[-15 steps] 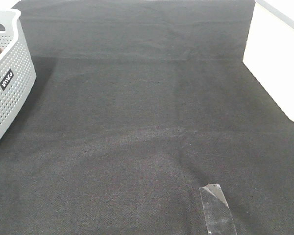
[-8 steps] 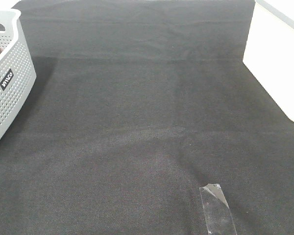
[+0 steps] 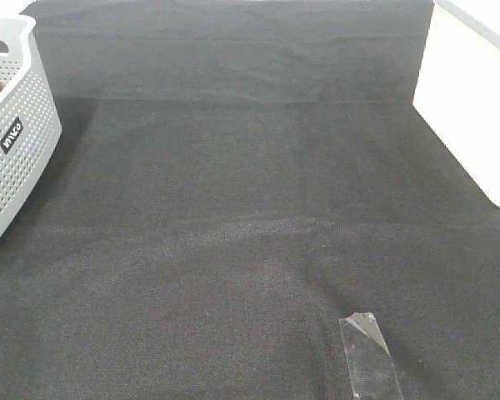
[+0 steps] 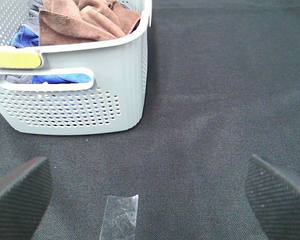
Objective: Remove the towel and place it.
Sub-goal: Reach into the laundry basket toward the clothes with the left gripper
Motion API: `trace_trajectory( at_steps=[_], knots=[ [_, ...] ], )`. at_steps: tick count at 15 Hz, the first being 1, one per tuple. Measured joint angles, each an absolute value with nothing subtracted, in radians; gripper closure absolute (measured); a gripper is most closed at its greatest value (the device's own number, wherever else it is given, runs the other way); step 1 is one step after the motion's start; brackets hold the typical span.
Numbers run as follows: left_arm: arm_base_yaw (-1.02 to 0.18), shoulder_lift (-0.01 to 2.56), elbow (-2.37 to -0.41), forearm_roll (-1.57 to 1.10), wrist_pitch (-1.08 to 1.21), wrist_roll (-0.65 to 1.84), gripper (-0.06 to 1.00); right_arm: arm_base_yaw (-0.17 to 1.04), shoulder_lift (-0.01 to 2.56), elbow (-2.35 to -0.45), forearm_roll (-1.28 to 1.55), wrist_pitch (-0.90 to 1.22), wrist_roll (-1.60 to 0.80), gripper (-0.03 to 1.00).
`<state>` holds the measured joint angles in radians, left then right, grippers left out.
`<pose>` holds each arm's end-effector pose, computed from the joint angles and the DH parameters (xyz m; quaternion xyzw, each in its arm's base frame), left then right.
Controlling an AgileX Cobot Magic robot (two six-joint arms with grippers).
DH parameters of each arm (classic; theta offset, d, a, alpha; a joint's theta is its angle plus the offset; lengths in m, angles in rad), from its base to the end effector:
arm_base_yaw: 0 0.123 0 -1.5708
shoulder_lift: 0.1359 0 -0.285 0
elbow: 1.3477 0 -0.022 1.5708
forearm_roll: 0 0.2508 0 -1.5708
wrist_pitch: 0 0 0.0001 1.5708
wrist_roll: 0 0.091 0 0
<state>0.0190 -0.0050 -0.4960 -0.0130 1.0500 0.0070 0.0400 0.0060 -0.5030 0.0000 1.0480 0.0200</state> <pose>-0.0047 -0.0011 0.2770 -0.0049 0.8501 0.0003 0.5265 -0.0037 -0.0001 0.2792 -0.0085 0.8506 0.0158 0.5254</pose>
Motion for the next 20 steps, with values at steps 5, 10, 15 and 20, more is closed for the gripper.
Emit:
trace_trajectory(
  at_steps=[5,10,15,20],
  knots=[
    [0.019,-0.005,-0.496,-0.013,1.05,0.007,-0.05,0.04,0.006,-0.503,0.0,1.048,0.02,0.0],
    [0.019,-0.005,-0.496,-0.013,1.05,0.007,-0.05,0.04,0.006,-0.503,0.0,1.048,0.02,0.0],
    [0.019,-0.005,-0.496,-0.013,1.05,0.007,-0.05,0.04,0.006,-0.503,0.0,1.048,0.02,0.0],
    [0.019,-0.005,-0.496,-0.013,1.05,0.007,-0.05,0.04,0.006,-0.503,0.0,1.048,0.02,0.0]
  ],
)
